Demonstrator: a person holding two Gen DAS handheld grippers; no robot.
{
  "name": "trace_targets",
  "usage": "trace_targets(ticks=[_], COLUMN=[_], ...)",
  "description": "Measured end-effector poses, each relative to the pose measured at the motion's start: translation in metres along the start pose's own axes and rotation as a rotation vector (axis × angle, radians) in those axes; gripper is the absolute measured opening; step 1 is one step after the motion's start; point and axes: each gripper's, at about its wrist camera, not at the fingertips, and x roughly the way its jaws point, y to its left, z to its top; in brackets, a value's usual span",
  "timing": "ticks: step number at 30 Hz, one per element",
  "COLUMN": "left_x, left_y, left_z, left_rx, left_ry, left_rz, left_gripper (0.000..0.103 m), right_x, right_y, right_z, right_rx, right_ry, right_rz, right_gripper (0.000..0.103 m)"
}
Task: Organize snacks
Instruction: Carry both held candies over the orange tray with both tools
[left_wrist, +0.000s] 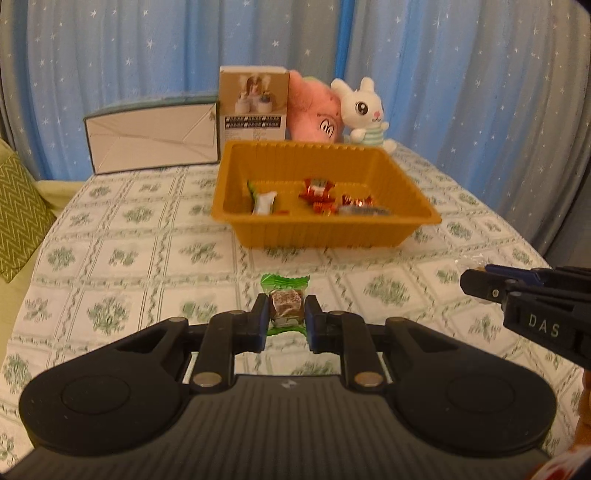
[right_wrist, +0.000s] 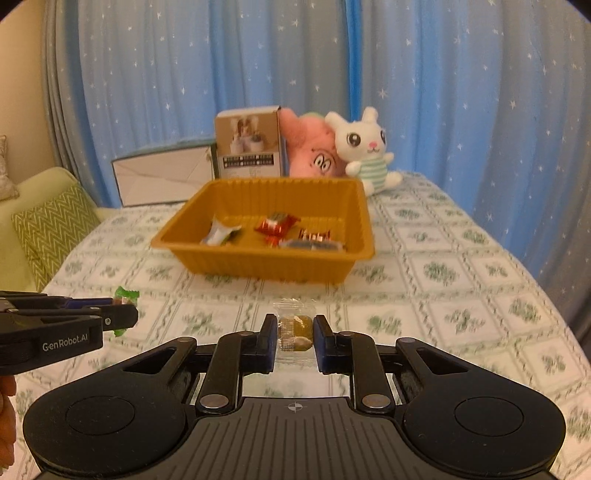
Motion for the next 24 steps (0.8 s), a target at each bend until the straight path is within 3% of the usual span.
trace_targets(ticks=[13, 24], left_x=[0.027, 0.059], left_y=[-0.014, -0.016], left_z=[0.065, 0.078], left_rx=[-0.018, -0.014], left_ry=[-0.09, -0.075], left_rz=[-0.006, -0.005], left_gripper=[0.018, 0.018], right_x=[0.027, 0.061], right_y=[-0.028, -0.047], right_z=[0.054, 0.074], right_rx=[-0.013, 0.062], right_ry=[-0.074, -0.047], right_rz=[0.038, 0.05], right_gripper=[0.021, 0.021])
